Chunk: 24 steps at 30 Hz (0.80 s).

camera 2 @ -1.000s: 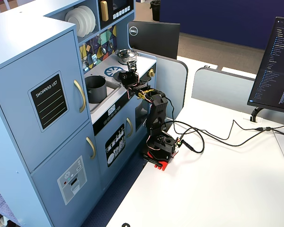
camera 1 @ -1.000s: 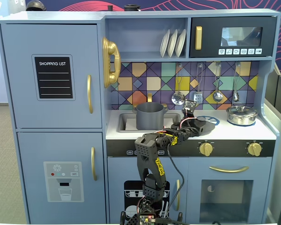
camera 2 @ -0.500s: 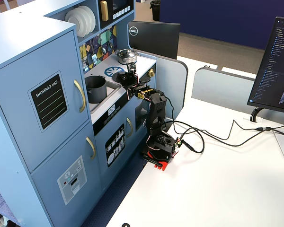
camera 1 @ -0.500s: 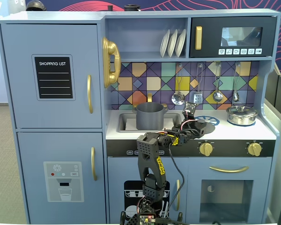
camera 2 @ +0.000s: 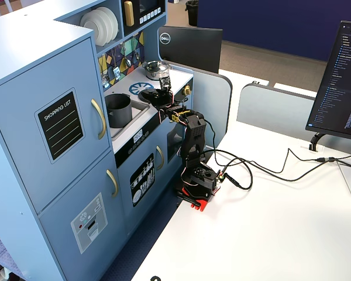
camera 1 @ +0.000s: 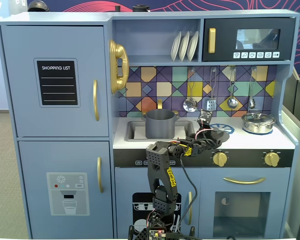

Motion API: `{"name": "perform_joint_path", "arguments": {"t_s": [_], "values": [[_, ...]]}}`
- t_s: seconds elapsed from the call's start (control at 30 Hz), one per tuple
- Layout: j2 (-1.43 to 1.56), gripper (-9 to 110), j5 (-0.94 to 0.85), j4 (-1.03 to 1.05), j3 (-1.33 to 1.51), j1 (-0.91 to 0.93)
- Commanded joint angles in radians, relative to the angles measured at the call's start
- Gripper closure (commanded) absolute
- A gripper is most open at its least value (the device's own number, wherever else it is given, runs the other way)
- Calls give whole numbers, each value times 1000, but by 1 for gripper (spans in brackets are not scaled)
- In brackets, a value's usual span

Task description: Take off the lid from the gray recipient and place it on the counter

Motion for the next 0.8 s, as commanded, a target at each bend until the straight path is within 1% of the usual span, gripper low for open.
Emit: {"name": "perform_joint_path", "arguments": {"t_s": [0.0, 0.33, 0.47, 0.53, 0.63, 0.77], "values": [[54, 74, -3, -23, -6, 6], [187, 76, 0, -12, 2, -23], [325, 77, 8, 87, 18, -26], [437, 79, 12, 195, 40, -41], [624, 83, 44, 439, 46, -60], [853, 87, 91, 873, -18, -112]]}}
